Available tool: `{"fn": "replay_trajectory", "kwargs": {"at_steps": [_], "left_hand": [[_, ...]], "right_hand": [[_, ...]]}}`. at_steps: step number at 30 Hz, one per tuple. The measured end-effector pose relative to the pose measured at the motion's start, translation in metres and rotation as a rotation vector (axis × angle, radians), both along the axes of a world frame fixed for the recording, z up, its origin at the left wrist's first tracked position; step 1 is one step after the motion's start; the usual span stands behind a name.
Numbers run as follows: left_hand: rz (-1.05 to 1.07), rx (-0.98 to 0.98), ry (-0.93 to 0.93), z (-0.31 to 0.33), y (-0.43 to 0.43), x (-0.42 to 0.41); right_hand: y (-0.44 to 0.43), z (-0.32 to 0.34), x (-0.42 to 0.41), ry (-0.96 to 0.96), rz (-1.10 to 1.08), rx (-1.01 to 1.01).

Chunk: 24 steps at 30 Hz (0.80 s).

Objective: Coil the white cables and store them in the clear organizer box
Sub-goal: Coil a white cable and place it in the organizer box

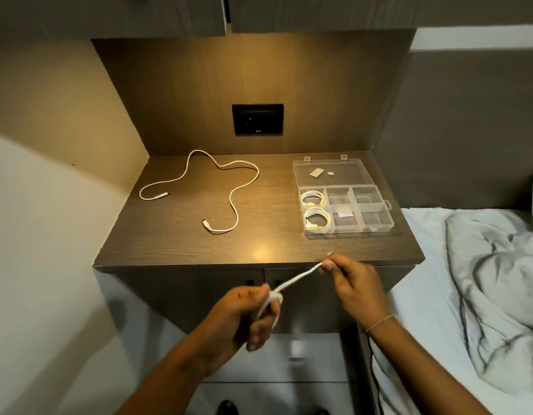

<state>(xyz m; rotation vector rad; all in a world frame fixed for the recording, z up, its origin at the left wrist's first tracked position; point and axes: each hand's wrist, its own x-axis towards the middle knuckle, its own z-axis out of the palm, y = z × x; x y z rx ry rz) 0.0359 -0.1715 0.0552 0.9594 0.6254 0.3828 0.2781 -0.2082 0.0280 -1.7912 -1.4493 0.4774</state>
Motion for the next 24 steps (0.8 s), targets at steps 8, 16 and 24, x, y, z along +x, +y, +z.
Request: {"fn": "replay_trajectory", "kwargs": {"at_steps": [8,16,24], "left_hand": [[0.709,0.013,-0.229,0.015,0.042,0.039],[0.159,1.069,0.529,-0.034,0.028,0.005],[0.378,-0.016,-0.045,0.001,0.007,0.005]], "right_hand": [[-0.017,-0.007,-0.085,0.035,0.299,-0.089],[-0.008,0.034,-0.036,-0.290,0.427,-0.023],[0.001,0.004,-0.032,-0.028,0.276,-0.099]]}}
